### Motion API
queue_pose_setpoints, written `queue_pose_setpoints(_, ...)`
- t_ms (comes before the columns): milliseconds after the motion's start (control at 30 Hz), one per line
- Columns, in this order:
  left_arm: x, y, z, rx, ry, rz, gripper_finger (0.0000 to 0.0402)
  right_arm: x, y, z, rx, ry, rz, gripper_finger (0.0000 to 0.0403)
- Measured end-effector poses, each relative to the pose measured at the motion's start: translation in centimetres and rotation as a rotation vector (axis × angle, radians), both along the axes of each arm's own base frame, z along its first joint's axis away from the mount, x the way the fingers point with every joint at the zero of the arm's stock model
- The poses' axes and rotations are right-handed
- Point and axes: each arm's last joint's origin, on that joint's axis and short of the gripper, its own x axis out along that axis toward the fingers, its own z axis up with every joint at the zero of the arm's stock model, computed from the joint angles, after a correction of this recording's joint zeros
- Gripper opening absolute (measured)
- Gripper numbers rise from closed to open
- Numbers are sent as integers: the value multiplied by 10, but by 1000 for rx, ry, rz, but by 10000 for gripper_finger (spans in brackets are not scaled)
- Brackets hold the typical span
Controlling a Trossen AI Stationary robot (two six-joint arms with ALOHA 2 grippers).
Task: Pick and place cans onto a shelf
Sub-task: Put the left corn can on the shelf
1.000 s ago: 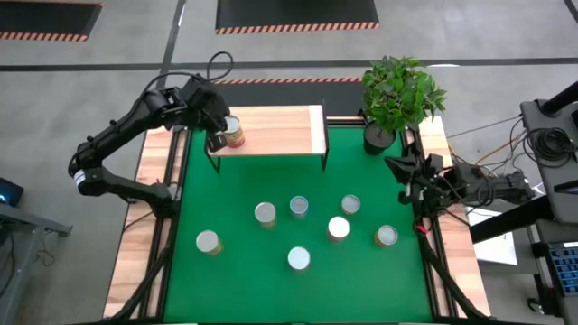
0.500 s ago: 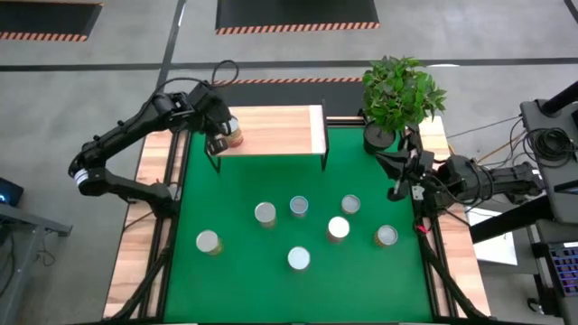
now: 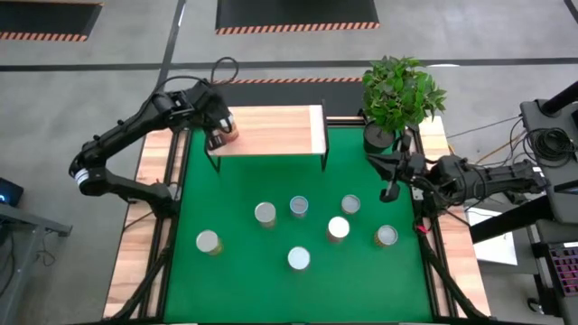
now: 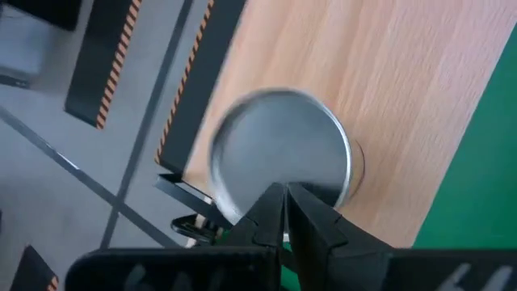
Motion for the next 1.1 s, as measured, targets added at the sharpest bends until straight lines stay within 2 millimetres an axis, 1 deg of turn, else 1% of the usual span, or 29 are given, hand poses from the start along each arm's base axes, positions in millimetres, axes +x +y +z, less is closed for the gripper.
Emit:
queue_pose_setpoints(167, -6, -5, 20, 6, -15, -2, 0, 0, 0, -1, 3, 6, 1, 18)
queue_pose_setpoints(233, -9, -8, 25, -38, -36, -30, 0, 0, 0, -1, 3, 15, 1, 18)
queue_pose_setpoints(367, -9, -17, 19, -232, -89, -145, 0, 1, 0, -3, 10, 31, 2, 18)
queue_pose_setpoints(467, -8, -16, 8, -271, -55, -145, 0, 1, 0, -4, 9, 44, 2, 18)
queue_pose_setpoints(533, -6, -13, 1, -266, -24, -128, 0, 1, 0, -5, 9, 45, 2, 18)
queue_pose_setpoints(633, -4, -7, -9, -204, 73, -75, 0, 1, 0, -5, 12, 47, 3, 18)
queue_pose_setpoints(733, -1, -1, -15, -156, 139, -39, 0, 1, 0, -5, 15, 50, 3, 18)
queue_pose_setpoints(900, 7, 9, -19, -92, 167, -8, 0, 1, 0, -5, 15, 50, 3, 18)
queue_pose_setpoints(1000, 7, 14, -19, -46, 194, 23, 0, 1, 0, -5, 15, 49, 4, 18)
queue_pose_setpoints(1100, 6, 16, -18, -38, 198, 37, 0, 1, 0, -5, 15, 49, 4, 18)
